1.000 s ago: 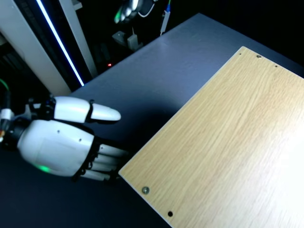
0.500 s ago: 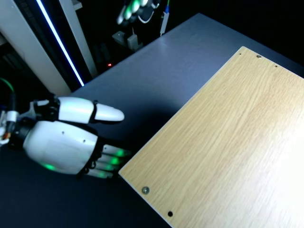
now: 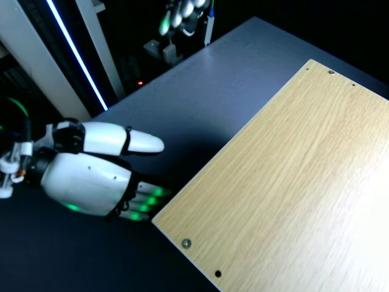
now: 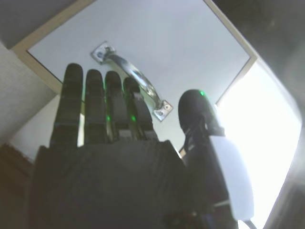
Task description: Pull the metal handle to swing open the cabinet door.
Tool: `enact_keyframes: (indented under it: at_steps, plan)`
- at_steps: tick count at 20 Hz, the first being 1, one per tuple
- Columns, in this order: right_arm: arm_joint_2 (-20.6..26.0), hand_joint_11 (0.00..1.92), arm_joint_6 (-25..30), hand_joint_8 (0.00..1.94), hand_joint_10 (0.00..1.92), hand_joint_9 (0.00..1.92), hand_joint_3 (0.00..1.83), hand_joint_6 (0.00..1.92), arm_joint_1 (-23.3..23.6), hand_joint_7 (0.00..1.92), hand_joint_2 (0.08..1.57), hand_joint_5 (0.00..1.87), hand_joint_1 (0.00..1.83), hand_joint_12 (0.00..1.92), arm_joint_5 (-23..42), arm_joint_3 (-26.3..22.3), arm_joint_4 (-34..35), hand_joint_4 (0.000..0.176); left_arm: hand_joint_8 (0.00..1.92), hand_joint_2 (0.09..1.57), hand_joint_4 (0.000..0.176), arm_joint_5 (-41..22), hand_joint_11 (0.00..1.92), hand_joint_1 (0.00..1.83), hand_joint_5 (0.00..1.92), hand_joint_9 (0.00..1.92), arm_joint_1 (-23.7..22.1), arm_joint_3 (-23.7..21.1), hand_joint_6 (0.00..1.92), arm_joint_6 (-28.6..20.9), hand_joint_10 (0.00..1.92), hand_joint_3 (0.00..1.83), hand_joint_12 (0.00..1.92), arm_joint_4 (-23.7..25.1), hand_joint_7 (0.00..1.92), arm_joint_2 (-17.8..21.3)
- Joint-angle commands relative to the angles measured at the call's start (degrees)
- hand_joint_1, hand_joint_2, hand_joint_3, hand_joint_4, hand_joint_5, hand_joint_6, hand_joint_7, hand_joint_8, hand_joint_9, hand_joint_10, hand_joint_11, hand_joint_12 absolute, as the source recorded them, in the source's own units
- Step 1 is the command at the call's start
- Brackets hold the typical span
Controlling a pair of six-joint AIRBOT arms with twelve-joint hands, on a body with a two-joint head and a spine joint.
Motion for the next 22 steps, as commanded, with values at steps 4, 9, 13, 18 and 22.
enact_keyframes:
  at_steps: [4, 9, 13, 18, 22]
  plan:
    - [-0.6, 0.0, 0.6, 0.0, 0.0, 0.18, 0.08, 0.01, 0.5, 0.2, 1.57, 0.16, 0.0, 0.57, 7.1, 0.1, 0.9, 0.0, 0.0, 1.53, 0.0, -11.1, 0.0, 0.0, 0.22, 0.23, 3.6, 0.7, 0.0, -2.4, 0.0, 0.01, 0.58, -3.0, 0.26, 1.1]
    - [-2.1, 0.0, 0.6, 0.0, 0.0, 0.22, 0.11, 0.01, 1.4, 0.23, 1.57, 0.2, 0.0, 0.66, 6.5, 3.0, 0.9, 0.0, 0.0, 1.57, 0.0, -16.1, 0.0, 0.0, 0.2, 0.21, 9.7, 3.6, 0.0, -17.2, 0.0, 0.05, 0.58, 3.5, 0.24, 0.6]
    - [-2.2, 0.0, 0.6, 0.0, 0.01, 0.22, 0.1, 0.01, 1.7, 0.24, 1.57, 0.21, 0.0, 0.66, 6.5, 3.0, 0.9, 0.0, 0.0, 1.57, 0.0, -16.3, 0.0, 0.0, 0.21, 0.22, 13.6, 4.3, 0.0, -21.5, 0.0, 0.03, 0.62, 6.4, 0.24, 0.3]
    - [-3.1, 0.0, 0.6, 0.0, 0.0, 0.2, 0.07, 0.0, 2.6, 0.22, 1.57, 0.19, 0.0, 0.61, 6.4, 3.4, 2.0, 0.0, 0.0, 1.57, 0.0, -11.9, 0.0, 0.0, 0.23, 0.21, 16.0, 4.6, 0.0, -20.9, 0.0, 0.01, 0.56, 2.4, 0.24, -0.4]
    - [-3.3, 0.0, 0.6, 0.0, 0.0, 0.03, 0.03, 0.0, 2.7, 0.05, 1.53, 0.03, 0.0, 0.18, 6.3, 3.5, 2.2, 0.0, 0.0, 1.57, 0.0, -6.8, 0.0, 0.0, 0.17, 0.14, 16.1, 5.4, 0.0, -13.6, 0.0, 0.0, 0.37, -0.6, 0.16, -0.9]
